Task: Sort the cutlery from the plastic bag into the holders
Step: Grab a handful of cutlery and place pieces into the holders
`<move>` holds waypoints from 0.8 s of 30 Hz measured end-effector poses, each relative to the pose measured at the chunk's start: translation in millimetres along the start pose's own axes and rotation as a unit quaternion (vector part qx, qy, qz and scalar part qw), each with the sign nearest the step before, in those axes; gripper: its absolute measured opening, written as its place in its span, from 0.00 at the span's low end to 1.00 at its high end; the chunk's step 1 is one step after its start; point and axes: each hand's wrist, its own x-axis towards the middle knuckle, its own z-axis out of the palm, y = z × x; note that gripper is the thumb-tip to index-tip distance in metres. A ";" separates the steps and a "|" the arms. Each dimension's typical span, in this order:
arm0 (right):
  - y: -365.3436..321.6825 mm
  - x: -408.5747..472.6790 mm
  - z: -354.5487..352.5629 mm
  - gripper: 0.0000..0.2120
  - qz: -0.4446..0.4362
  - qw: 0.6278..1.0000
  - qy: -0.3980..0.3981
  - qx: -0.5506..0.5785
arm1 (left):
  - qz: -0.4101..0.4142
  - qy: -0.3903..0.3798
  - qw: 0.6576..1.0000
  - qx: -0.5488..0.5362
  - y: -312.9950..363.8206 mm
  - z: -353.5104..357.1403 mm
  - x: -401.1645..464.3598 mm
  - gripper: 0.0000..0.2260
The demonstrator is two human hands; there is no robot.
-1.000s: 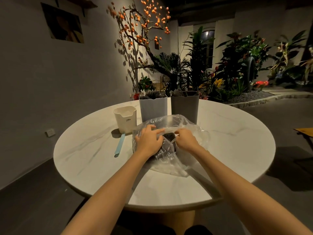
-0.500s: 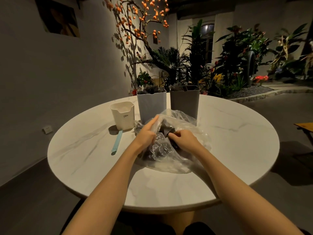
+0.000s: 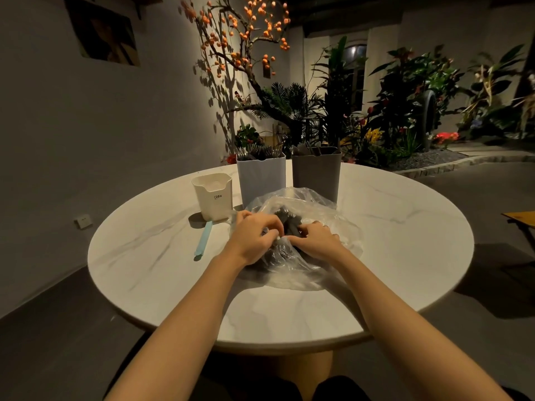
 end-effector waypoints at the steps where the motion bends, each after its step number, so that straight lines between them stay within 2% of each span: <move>1: 1.4 1.2 -0.1 0.20 0.004 1.000 -0.001 0.014 | -0.008 -0.001 1.000 0.004 -0.7 -1.4 -1.6 0.10; 5: 5.0 1.7 -3.1 0.15 0.012 0.995 -0.002 0.101 | -0.047 -0.003 0.999 -0.001 -7.1 -5.2 -3.6 0.13; 9: 3.4 1.3 -6.2 0.14 0.018 0.990 0.019 0.138 | -0.057 -0.015 0.998 0.006 -13.4 -3.6 -3.9 0.13; 13: -9.3 2.9 -7.4 0.22 0.052 0.998 0.017 0.043 | -0.056 -0.025 0.998 0.028 -13.4 -5.0 -5.5 0.06; 18: -31.6 0.2 -2.4 0.39 0.086 0.990 0.003 -0.109 | -0.061 -0.008 0.995 0.078 -3.1 -10.2 -8.3 0.07; 21: -40.1 -2.2 -2.7 0.39 0.090 0.987 -0.024 -0.132 | -0.068 -0.032 0.996 0.053 -11.0 -10.4 -7.3 0.17; 24: -42.3 4.5 -6.1 0.32 0.087 0.987 -0.064 -0.119 | -0.072 -0.049 0.995 0.040 -13.4 -10.4 -6.5 0.27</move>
